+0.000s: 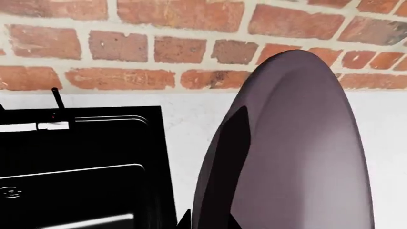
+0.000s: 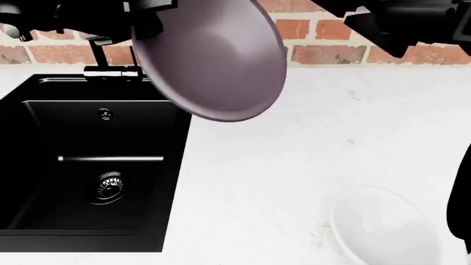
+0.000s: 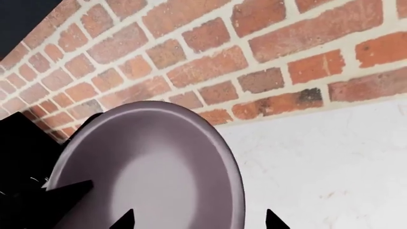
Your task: Stack the bowls in the sink.
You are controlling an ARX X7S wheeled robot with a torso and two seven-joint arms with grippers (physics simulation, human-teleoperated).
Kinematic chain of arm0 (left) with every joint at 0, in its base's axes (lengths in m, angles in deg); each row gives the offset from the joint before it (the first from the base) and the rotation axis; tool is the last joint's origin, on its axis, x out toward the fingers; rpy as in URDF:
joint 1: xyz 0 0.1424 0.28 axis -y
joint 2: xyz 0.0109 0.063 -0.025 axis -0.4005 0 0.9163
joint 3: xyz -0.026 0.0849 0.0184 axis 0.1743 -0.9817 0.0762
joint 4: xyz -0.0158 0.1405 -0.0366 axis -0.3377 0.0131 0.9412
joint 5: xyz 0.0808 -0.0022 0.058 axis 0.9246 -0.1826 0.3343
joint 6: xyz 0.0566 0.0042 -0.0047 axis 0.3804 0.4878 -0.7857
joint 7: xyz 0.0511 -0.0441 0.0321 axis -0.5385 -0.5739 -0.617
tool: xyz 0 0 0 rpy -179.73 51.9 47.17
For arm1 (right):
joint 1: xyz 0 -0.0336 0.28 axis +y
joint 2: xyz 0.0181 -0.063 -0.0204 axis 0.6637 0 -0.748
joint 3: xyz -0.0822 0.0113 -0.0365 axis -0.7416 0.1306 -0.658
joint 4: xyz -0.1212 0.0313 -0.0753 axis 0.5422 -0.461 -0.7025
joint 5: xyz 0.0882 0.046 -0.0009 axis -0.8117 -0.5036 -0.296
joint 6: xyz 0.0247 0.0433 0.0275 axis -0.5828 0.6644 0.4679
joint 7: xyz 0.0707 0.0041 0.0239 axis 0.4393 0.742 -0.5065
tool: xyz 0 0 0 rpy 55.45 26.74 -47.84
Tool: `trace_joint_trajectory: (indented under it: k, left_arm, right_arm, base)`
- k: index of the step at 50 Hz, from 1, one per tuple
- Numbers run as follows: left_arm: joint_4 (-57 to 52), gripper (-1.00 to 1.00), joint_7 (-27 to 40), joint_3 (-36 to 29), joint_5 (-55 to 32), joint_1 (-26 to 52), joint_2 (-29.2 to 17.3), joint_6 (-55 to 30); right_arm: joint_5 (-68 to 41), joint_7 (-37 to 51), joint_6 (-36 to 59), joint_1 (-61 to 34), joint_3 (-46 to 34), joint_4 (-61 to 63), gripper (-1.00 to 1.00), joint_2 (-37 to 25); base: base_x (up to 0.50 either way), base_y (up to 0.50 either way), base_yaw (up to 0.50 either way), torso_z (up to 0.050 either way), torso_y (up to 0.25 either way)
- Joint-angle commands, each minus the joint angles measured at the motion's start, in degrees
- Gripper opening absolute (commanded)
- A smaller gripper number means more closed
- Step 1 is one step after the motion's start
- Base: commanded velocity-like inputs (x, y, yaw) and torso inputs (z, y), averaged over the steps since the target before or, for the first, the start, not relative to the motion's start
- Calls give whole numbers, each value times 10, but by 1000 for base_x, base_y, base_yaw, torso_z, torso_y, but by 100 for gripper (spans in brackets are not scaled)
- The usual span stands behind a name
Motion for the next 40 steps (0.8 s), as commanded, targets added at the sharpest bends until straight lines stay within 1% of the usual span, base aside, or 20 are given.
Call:
trace_joint_trajectory:
  k: [1,8,14,19,23,32,40]
  left_arm:
    - [-32,-100,39,11,-20,3,-16,-11]
    - [-67,-100,118,24,-84,-3,-46,-39]
    - [-102,-100,208,31,-171,-20,-77,-47]
    - [-142,-100,289,26,-258,-39,-113,-34]
    - [-176,-100,334,21,-310,-57,-144,-16]
    - [-249,-100,395,20,-383,-101,-208,32]
    - [-306,-100,423,28,-422,-139,-264,76]
  right_arm:
    - [6,-13,-11,-7,4,2,100,-15]
    - [13,-21,-17,-8,6,5,100,-19]
    - [22,-32,-22,-8,5,7,100,-16]
    - [32,-44,-26,-9,6,7,100,-16]
    - [42,-55,-29,-10,6,6,100,-16]
    - [49,-64,-33,-12,4,5,100,-21]
    - [49,-68,-35,-12,0,7,100,-24]
  base:
    - [0,0,0,0,0]
    - [0,0,0,0,0]
    - [0,0,0,0,0]
    - [0,0,0,0,0]
    - [0,0,0,0,0]
    - [0,0,0,0,0]
    - [0,0,0,0,1]
